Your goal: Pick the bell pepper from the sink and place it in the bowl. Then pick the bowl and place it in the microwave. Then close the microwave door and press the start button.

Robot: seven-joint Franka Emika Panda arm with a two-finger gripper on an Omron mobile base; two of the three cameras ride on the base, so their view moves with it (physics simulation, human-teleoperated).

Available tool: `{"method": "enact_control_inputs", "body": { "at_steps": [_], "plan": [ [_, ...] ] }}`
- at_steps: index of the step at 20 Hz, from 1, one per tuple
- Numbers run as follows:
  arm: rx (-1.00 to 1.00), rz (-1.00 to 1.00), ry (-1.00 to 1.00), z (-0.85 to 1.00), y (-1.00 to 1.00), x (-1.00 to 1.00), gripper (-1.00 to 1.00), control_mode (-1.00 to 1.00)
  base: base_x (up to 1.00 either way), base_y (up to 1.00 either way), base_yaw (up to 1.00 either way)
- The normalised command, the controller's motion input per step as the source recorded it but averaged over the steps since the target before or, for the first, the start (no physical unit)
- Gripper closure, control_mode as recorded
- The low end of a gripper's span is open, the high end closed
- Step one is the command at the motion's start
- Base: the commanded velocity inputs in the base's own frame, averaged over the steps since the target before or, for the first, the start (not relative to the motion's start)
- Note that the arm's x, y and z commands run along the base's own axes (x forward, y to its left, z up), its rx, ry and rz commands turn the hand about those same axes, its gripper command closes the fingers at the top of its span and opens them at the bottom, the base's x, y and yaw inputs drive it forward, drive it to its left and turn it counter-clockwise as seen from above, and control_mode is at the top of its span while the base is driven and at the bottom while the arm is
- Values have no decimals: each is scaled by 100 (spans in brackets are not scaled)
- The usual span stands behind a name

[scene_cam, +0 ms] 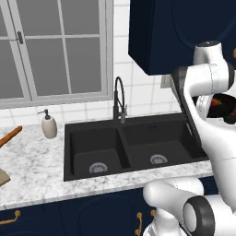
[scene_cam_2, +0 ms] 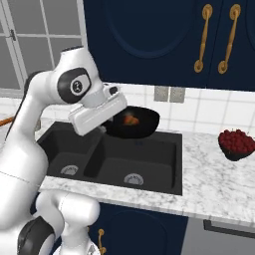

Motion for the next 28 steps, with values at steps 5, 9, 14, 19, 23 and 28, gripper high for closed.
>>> {"method": "enact_control_inputs", "body": {
  "at_steps": [5, 9, 14, 19, 23, 28],
  "plan": [
    [-2, 11, -10, 12, 74, -20, 100, -100, 0, 0, 0],
    [0, 5, -2, 11, 23, -3, 100, -100, 0, 0, 0],
    [0, 1, 0, 0, 0, 0, 100, -100, 0, 0, 0],
    [0, 0, 0, 0, 0, -5, 100, 100, -35, 2, -1],
    [0, 0, 0, 0, 0, 0, 100, 100, -100, 14, 0],
    [0, 0, 0, 0, 0, 0, 100, 100, -85, 19, -1]
  ]
}}
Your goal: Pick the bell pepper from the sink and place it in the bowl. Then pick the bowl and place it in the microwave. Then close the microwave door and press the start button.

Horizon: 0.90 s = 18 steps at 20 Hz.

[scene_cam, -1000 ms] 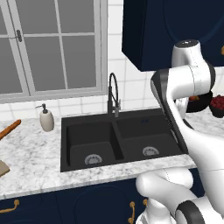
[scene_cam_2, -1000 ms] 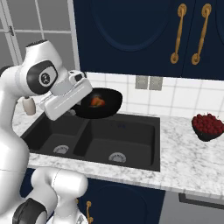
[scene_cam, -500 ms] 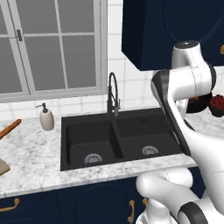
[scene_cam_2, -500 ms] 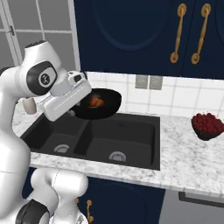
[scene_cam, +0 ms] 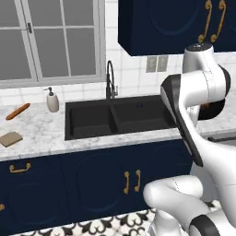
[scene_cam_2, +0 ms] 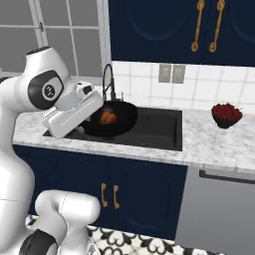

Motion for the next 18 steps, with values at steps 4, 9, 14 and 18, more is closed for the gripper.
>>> {"method": "enact_control_inputs", "body": {
  "at_steps": [4, 9, 14, 18],
  "plan": [
    [0, 0, 0, 0, 0, 0, 100, 100, -30, 1, 20],
    [0, 0, 0, 0, 0, 0, 100, 100, -34, 0, 72],
    [0, 0, 0, 0, 0, 0, 100, 100, -21, 0, 85],
    [0, 0, 0, 0, 0, 0, 100, 100, -8, 0, 88]
  ]
}}
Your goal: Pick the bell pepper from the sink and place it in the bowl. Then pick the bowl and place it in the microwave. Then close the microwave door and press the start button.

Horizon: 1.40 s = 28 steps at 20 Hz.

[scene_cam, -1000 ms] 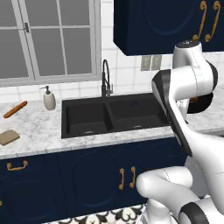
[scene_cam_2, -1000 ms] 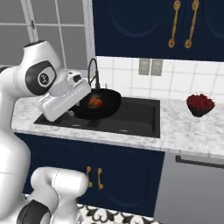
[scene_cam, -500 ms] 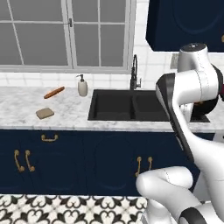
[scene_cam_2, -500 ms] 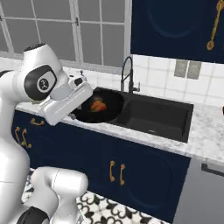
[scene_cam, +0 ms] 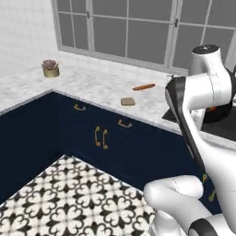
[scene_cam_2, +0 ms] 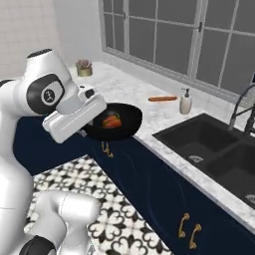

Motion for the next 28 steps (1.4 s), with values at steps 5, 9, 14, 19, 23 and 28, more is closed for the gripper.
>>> {"method": "enact_control_inputs", "body": {
  "at_steps": [5, 9, 14, 19, 23, 28],
  "plan": [
    [0, 0, 0, 0, 0, 0, 100, 100, -7, 0, 96],
    [0, 0, 0, 0, 0, 0, 100, 100, -4, 0, 100],
    [0, 0, 0, 0, 0, 0, 100, 100, -10, 0, 100],
    [0, 0, 0, 0, 0, 0, 100, 100, -12, 0, 100],
    [0, 0, 0, 0, 0, 0, 100, 100, -10, 0, 100],
    [0, 0, 0, 0, 0, 0, 100, 100, 15, 0, 96]
  ]
}}
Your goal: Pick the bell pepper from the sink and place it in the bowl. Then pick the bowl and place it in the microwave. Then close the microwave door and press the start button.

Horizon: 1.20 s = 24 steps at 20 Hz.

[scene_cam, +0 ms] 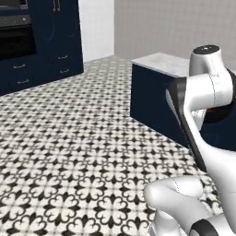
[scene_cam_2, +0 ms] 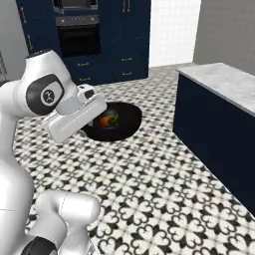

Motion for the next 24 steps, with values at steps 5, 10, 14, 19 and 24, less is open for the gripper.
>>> {"method": "enact_control_inputs", "body": {
  "at_steps": [5, 10, 14, 19, 24],
  "plan": [
    [0, 0, 0, 0, 0, 0, 100, 100, 99, -14, 62],
    [0, 0, 0, 0, 0, 0, 100, 100, 100, -39, 39],
    [0, 0, 0, 0, 0, 0, 100, 100, 100, -50, 31],
    [0, 0, 0, 0, 0, 0, 100, 100, 100, -62, 28],
    [0, 0, 0, 0, 0, 0, 100, 100, 100, -56, 22]
  ]
}}
